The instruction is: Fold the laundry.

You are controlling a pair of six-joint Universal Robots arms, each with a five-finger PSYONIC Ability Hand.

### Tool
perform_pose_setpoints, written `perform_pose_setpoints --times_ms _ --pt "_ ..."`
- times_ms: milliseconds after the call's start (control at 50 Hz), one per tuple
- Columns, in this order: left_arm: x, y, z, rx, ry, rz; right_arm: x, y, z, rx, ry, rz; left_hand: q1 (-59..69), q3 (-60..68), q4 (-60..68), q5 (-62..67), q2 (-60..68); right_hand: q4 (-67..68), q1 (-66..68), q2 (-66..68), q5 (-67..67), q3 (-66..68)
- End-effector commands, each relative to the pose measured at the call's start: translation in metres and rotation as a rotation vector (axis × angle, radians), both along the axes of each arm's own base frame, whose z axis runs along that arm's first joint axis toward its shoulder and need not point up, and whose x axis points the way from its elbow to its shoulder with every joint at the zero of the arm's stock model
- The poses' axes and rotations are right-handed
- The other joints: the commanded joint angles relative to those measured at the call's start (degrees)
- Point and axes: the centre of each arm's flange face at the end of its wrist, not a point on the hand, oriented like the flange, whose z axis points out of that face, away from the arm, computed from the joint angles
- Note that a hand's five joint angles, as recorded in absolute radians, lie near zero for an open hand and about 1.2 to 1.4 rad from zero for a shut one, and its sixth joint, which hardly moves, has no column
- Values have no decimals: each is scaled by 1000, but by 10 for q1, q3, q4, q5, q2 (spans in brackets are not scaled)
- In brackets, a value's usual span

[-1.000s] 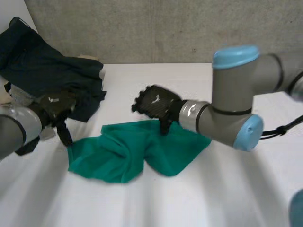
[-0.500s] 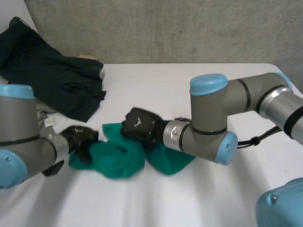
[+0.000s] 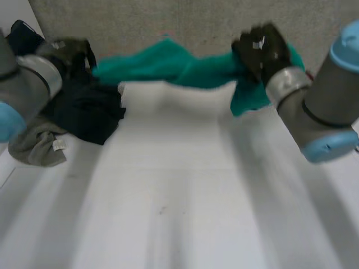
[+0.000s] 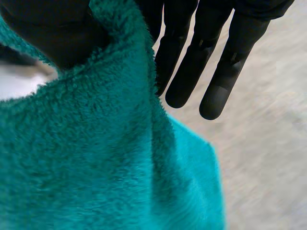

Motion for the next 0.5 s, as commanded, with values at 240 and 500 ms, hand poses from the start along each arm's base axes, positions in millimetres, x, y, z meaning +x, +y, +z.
perform_pose_setpoints --times_ms 240,500 --pt "-18 11 -122 382 -127 -88 -34 48 -104 498 312 152 131 121 115 141 115 -353 -294 -339 -324 -349" --pt "-12 46 -57 264 -75 -157 -20 8 -55 570 210 270 131 121 115 141 115 -370 -310 -356 -341 -365"
